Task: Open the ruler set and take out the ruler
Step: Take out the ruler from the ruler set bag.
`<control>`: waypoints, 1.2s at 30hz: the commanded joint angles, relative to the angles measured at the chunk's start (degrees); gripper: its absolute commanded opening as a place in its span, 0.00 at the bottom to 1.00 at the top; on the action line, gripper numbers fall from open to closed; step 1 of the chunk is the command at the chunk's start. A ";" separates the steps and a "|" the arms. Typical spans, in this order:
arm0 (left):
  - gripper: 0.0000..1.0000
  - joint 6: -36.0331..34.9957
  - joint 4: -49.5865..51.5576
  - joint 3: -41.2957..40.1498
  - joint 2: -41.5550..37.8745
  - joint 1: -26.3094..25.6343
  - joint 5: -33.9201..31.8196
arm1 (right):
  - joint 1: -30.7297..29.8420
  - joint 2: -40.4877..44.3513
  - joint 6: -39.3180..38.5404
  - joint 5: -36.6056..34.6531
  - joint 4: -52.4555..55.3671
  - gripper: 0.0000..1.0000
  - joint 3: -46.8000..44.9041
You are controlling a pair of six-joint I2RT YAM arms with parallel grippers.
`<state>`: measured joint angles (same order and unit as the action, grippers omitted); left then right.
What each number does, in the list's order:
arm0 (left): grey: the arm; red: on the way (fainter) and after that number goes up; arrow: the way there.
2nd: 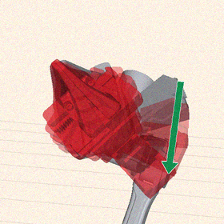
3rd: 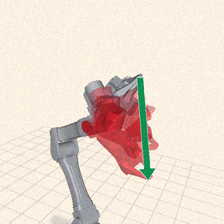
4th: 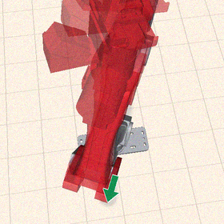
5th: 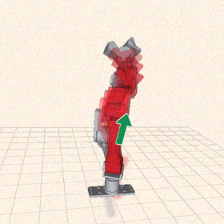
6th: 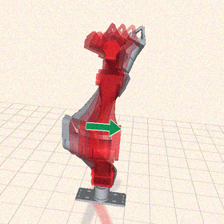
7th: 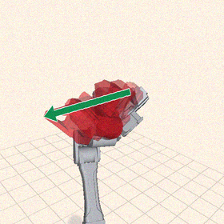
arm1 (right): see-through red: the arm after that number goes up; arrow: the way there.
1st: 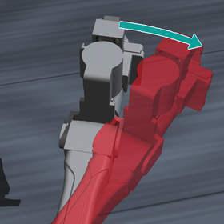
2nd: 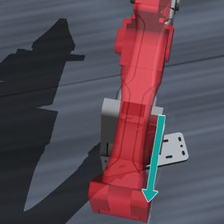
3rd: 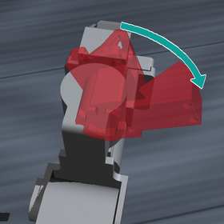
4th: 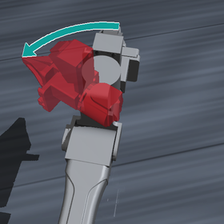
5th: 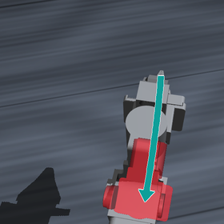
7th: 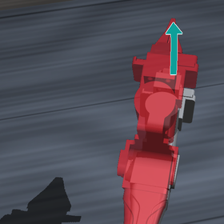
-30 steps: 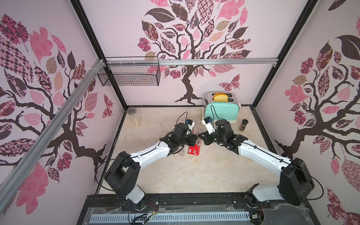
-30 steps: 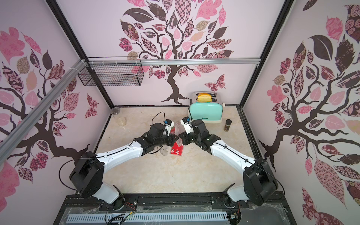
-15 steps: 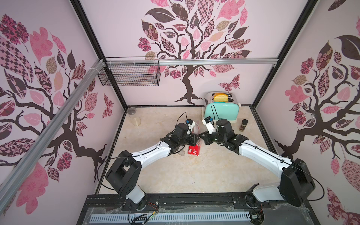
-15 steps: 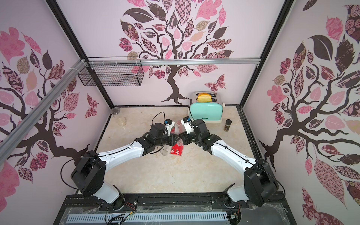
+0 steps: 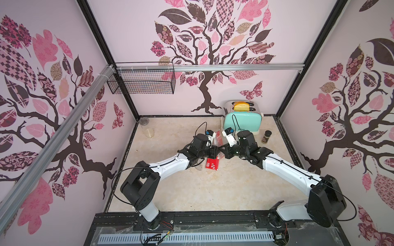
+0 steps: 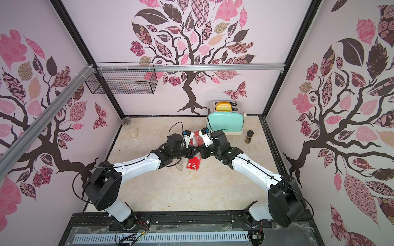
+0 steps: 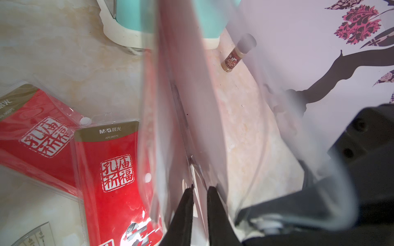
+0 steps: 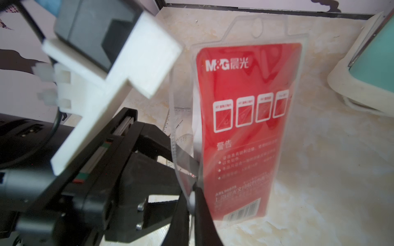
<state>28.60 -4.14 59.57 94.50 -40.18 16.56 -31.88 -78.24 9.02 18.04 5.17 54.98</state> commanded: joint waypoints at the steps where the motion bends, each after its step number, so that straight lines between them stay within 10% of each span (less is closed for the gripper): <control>1: 0.21 0.45 -0.86 0.73 1.11 -0.12 -0.94 | -0.46 2.29 -0.32 2.39 -1.13 0.00 0.77; 36: 0.22 3.80 -10.20 -4.95 -2.60 -0.07 -0.08 | 1.11 3.08 0.92 4.56 -1.74 0.00 0.15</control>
<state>31.86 -11.64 55.61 91.83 -40.34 15.99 -30.61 -75.61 9.93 21.47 3.64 53.84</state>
